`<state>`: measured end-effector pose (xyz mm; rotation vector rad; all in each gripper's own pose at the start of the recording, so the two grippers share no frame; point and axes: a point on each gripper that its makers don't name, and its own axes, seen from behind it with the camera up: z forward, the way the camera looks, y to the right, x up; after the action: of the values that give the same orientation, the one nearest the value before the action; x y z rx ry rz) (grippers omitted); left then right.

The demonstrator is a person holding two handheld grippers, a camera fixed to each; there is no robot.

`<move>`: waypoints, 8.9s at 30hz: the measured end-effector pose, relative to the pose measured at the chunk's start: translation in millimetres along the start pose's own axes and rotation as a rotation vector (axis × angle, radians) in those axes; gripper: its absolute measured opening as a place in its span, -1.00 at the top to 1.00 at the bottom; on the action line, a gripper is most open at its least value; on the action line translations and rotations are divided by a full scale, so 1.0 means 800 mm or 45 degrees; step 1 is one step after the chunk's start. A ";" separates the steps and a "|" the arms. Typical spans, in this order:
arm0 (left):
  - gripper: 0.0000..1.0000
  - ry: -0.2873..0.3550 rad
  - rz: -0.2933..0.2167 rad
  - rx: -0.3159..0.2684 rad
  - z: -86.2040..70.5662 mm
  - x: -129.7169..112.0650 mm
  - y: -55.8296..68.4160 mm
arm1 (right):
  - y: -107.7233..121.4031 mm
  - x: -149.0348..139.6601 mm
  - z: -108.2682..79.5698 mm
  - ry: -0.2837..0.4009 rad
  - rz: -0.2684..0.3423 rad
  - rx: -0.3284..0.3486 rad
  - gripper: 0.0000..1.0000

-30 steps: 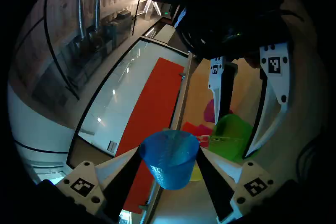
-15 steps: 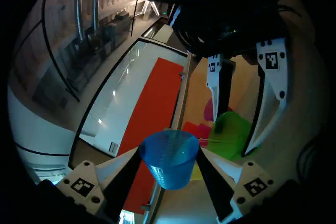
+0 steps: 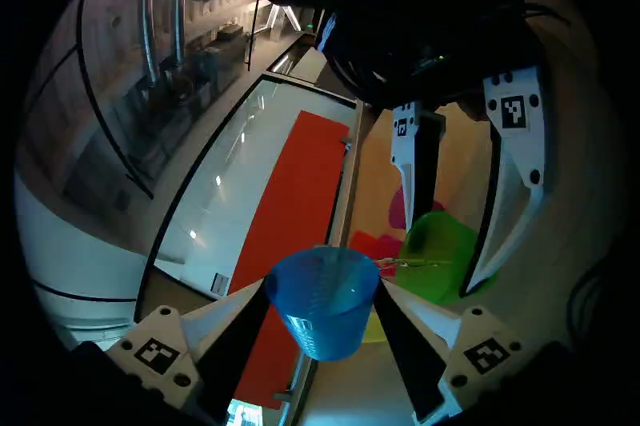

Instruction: Pour water

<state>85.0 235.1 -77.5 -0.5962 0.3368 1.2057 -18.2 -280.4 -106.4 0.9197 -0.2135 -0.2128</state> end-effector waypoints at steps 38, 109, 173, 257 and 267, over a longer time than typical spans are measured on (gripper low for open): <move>-0.76 0.016 0.112 0.017 0.003 0.008 0.001 | 0.003 -0.001 0.001 0.003 -0.002 -0.007 -0.84; -0.75 0.037 0.320 0.043 0.008 0.021 -0.021 | 0.004 0.002 0.001 0.025 0.000 -0.018 -0.83; -0.75 0.049 0.478 0.061 -0.012 0.033 -0.017 | 0.004 0.006 0.000 0.037 -0.007 -0.020 -0.84; -0.75 -0.115 -1.211 -0.067 0.014 -0.075 -0.006 | 0.014 0.020 -0.004 0.072 0.004 -0.046 -0.83; -0.75 -0.186 -1.270 -0.131 0.021 -0.093 0.021 | 0.019 0.010 -0.005 0.026 0.007 -0.049 -0.84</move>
<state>43.6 191.7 -28.2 -0.6410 -0.1571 0.2970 -8.3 -270.7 -95.4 0.8824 -0.1927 -0.2020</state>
